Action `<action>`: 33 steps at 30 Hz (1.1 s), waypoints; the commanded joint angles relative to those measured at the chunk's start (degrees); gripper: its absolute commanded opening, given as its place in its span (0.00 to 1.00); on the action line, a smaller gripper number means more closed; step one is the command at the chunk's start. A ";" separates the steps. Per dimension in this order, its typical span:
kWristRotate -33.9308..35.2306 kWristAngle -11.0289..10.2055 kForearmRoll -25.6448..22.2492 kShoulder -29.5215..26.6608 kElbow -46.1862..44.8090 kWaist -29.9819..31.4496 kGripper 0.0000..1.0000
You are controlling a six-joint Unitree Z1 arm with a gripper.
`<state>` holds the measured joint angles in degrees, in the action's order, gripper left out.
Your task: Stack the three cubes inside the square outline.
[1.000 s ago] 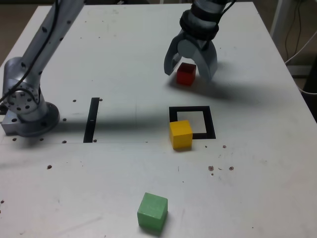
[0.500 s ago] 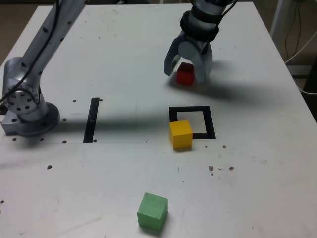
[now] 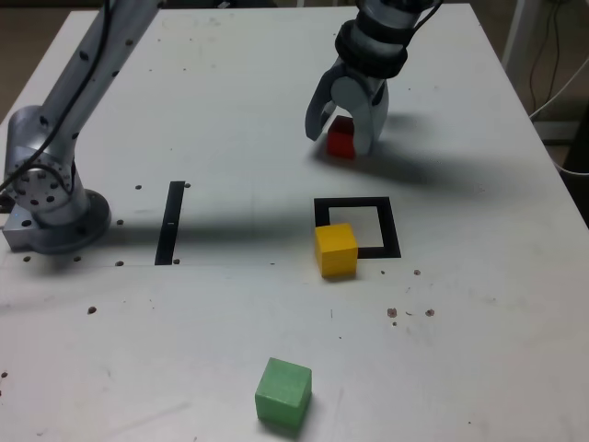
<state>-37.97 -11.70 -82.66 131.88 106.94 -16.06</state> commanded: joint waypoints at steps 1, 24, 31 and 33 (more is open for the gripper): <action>0.09 -0.04 -0.10 0.31 0.27 0.13 0.31; 6.47 2.23 -1.61 -2.77 0.17 1.73 0.31; 13.60 5.18 -3.43 -4.63 -0.87 3.99 0.31; 15.57 6.82 -3.84 -5.05 -1.07 4.80 0.31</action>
<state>-23.47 -5.82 -86.13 127.51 106.04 -11.92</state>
